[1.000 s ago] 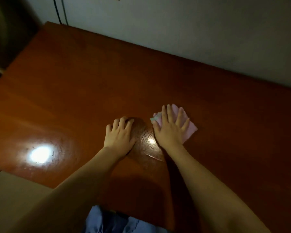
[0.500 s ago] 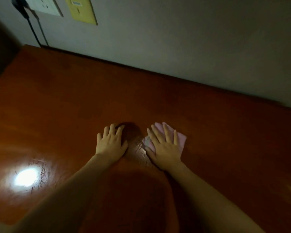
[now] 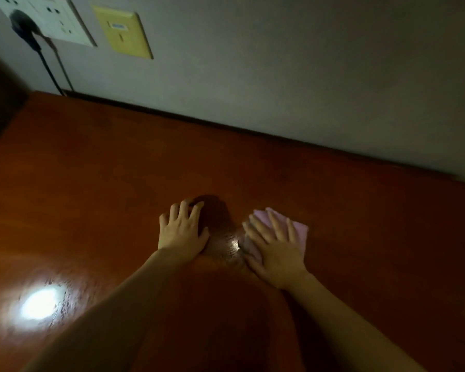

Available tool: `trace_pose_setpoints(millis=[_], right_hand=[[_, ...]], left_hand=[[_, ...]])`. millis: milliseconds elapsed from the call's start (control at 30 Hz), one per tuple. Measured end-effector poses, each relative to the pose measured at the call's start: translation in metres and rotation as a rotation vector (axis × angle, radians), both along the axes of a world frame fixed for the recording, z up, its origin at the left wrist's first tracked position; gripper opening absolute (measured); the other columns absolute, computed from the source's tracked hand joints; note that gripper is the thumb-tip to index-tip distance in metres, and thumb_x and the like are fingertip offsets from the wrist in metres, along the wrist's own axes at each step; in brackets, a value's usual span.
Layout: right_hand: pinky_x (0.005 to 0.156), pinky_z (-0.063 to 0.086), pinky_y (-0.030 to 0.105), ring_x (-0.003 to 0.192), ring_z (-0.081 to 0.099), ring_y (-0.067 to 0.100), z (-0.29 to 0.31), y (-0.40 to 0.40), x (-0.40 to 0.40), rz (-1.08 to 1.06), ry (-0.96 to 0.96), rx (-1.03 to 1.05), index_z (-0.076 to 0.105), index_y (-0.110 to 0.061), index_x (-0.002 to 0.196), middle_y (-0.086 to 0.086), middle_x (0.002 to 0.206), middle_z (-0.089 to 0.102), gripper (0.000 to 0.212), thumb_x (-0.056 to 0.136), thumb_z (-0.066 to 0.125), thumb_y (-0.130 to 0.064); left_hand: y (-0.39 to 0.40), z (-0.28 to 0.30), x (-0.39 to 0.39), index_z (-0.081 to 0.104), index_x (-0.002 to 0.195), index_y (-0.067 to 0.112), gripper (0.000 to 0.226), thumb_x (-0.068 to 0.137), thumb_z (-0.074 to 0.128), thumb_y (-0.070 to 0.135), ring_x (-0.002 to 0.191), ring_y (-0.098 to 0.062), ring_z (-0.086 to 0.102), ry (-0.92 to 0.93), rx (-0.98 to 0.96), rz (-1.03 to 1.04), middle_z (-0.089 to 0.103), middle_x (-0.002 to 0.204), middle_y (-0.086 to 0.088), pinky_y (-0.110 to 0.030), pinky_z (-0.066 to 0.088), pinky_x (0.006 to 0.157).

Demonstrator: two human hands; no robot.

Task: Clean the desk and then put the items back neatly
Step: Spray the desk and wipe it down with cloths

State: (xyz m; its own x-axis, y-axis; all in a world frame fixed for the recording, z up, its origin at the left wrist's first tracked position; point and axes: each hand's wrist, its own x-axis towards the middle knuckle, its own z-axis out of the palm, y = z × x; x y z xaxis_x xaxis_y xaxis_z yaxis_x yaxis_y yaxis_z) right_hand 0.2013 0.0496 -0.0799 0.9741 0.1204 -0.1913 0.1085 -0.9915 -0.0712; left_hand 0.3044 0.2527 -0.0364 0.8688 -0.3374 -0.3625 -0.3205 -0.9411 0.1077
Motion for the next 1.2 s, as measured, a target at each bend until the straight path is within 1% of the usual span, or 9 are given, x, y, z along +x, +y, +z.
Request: trace_pose_setpoints(millis=[100, 167, 267, 433, 533, 733, 833, 1100, 1200], right_hand=[[0.111, 0.013, 0.058, 0.144, 0.015, 0.033, 0.005, -0.004, 0.036, -0.288, 0.013, -0.022, 0.035, -0.025, 0.145, 0.0, 0.153, 0.033, 0.067, 0.092, 0.022, -0.063], [0.112, 0.002, 0.058, 0.146, -0.004, 0.033, 0.009, 0.006, 0.073, -0.442, 0.053, 0.04, 0.016, -0.025, 0.151, -0.001, 0.16, 0.009, 0.068, 0.094, 0.018, -0.061], [0.11, -0.011, 0.058, 0.143, -0.02, 0.034, 0.011, 0.029, 0.115, -0.377, 0.078, 0.062, -0.004, -0.025, 0.152, -0.002, 0.159, -0.011, 0.069, 0.095, 0.016, -0.06], [0.108, 0.022, 0.061, 0.143, 0.022, 0.034, 0.008, 0.045, 0.09, -0.065, 0.003, 0.036, 0.035, -0.023, 0.145, 0.002, 0.154, 0.032, 0.067, 0.091, 0.021, -0.06], [0.104, 0.031, 0.06, 0.139, 0.031, 0.032, 0.009, 0.016, 0.087, -0.046, 0.027, 0.016, 0.042, -0.025, 0.141, 0.001, 0.148, 0.041, 0.065, 0.09, 0.027, -0.063], [0.112, 0.0, 0.06, 0.146, -0.007, 0.031, 0.008, -0.018, 0.151, -0.412, 0.061, 0.013, 0.011, -0.028, 0.152, -0.001, 0.161, 0.004, 0.071, 0.092, 0.015, -0.065], [0.112, -0.003, 0.061, 0.145, -0.014, 0.034, 0.01, -0.003, 0.193, -0.477, 0.029, 0.008, 0.0, -0.027, 0.152, 0.0, 0.16, -0.006, 0.07, 0.094, 0.017, -0.062], [0.112, -0.005, 0.058, 0.146, -0.013, 0.031, 0.01, 0.009, 0.198, -0.106, 0.004, -0.007, 0.006, -0.031, 0.152, -0.004, 0.161, -0.001, 0.068, 0.093, 0.029, -0.056], [0.112, -0.01, 0.054, 0.146, -0.015, 0.027, 0.01, -0.013, 0.18, -0.143, 0.046, 0.004, 0.005, -0.034, 0.151, -0.007, 0.16, -0.003, 0.07, 0.088, 0.016, -0.062]], left_hand=[[-0.007, -0.001, 0.011, 0.013, 0.148, 0.025, 0.063, 0.095, 0.036, 0.048, 0.136, -0.023, 0.018, 0.018, -0.03, -0.012, 0.018, 0.148, -0.004, -0.043, 0.021, 0.11], [-0.007, -0.002, 0.019, 0.014, 0.148, 0.025, 0.063, 0.094, 0.037, 0.048, 0.136, -0.023, 0.018, 0.016, -0.028, -0.033, 0.018, 0.148, -0.004, -0.042, 0.021, 0.11], [-0.001, -0.004, 0.03, 0.014, 0.149, 0.026, 0.063, 0.094, 0.036, 0.049, 0.136, -0.022, 0.018, -0.006, -0.012, -0.045, 0.018, 0.149, -0.002, -0.041, 0.021, 0.109], [0.003, -0.005, 0.047, 0.016, 0.148, 0.025, 0.063, 0.094, 0.037, 0.049, 0.136, -0.022, 0.019, -0.03, -0.012, -0.036, 0.02, 0.149, -0.002, -0.041, 0.021, 0.109], [-0.008, -0.004, 0.058, 0.015, 0.148, 0.024, 0.063, 0.094, 0.037, 0.049, 0.136, -0.022, 0.018, -0.012, -0.044, -0.022, 0.018, 0.148, -0.002, -0.042, 0.021, 0.11], [-0.022, -0.009, 0.068, 0.013, 0.148, 0.027, 0.065, 0.093, 0.039, 0.049, 0.137, -0.023, 0.016, -0.011, -0.067, -0.02, 0.015, 0.149, -0.001, -0.043, 0.02, 0.11], [-0.026, -0.011, 0.071, 0.009, 0.148, 0.03, 0.067, 0.091, 0.04, 0.052, 0.137, -0.024, 0.013, 0.004, -0.074, -0.025, 0.011, 0.15, 0.0, -0.045, 0.017, 0.11], [-0.036, -0.012, 0.078, 0.013, 0.145, 0.032, 0.068, 0.089, 0.043, 0.054, 0.139, -0.027, 0.01, 0.025, -0.093, -0.003, 0.01, 0.151, -0.001, -0.048, 0.013, 0.112], [-0.043, -0.013, 0.078, 0.011, 0.145, 0.034, 0.066, 0.09, 0.041, 0.053, 0.14, -0.026, 0.006, 0.023, -0.109, 0.008, 0.009, 0.151, -0.001, -0.048, 0.011, 0.112]])
